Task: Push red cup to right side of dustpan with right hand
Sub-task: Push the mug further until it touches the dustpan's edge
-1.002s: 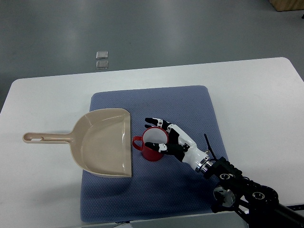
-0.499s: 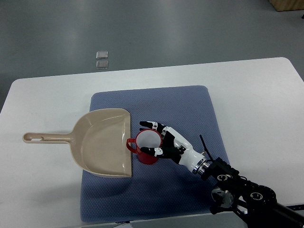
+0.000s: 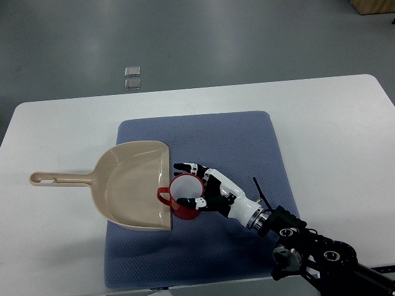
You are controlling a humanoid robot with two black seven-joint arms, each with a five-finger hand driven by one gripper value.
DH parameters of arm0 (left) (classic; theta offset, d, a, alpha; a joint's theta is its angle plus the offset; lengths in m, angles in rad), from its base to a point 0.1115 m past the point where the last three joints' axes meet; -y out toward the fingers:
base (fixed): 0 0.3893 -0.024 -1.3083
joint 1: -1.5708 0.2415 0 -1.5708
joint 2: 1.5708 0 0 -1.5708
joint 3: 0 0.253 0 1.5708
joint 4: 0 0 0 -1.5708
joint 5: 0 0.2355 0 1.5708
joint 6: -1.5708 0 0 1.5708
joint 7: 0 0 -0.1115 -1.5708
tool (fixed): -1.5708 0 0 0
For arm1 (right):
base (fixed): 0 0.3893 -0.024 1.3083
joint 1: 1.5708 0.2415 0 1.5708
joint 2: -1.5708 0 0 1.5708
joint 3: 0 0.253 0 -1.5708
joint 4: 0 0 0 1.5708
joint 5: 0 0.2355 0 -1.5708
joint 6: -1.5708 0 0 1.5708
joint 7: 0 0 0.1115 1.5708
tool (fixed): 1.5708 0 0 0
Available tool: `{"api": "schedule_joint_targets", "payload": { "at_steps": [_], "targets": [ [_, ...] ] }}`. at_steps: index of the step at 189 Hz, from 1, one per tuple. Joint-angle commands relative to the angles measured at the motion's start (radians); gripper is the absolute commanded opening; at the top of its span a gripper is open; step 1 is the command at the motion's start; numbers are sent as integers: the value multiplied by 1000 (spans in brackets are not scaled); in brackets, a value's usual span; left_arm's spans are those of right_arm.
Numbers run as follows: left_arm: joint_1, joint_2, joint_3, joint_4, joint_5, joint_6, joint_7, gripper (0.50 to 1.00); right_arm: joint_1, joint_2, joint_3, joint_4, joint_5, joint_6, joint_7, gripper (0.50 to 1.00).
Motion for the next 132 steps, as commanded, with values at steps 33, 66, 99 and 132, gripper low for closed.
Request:
{"api": "schedule_joint_targets", "payload": {
  "at_steps": [33, 66, 99, 132],
  "targets": [
    [0, 0, 0, 0, 0, 0, 0, 1000, 5, 0, -5, 6, 0, 10, -2, 928],
    [0, 0, 0, 0, 0, 0, 0, 1000, 5, 0, -5, 6, 0, 10, -2, 928],
    [0, 0, 0, 0, 0, 0, 0, 1000, 8, 0, 3, 2, 8, -4, -5, 928],
    [0, 0, 0, 0, 0, 0, 0, 1000, 23, 0, 12, 1, 9, -2, -5, 928]
  ]
}}
